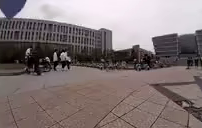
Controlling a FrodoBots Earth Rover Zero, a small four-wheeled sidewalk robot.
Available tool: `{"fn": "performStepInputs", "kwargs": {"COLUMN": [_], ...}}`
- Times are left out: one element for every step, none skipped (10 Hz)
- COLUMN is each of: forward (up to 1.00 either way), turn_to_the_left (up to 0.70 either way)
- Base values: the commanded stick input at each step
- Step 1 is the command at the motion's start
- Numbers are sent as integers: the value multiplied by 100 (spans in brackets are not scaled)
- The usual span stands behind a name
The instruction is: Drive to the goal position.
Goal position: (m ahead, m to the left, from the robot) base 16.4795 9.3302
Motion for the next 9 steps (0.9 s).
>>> {"fn": "performStepInputs", "kwargs": {"forward": [31, 0, 0, 0, 0, 0, 0, 0, 0], "turn_to_the_left": [1, 0, 0, 0, 0, 0, 0, 0, 0]}}
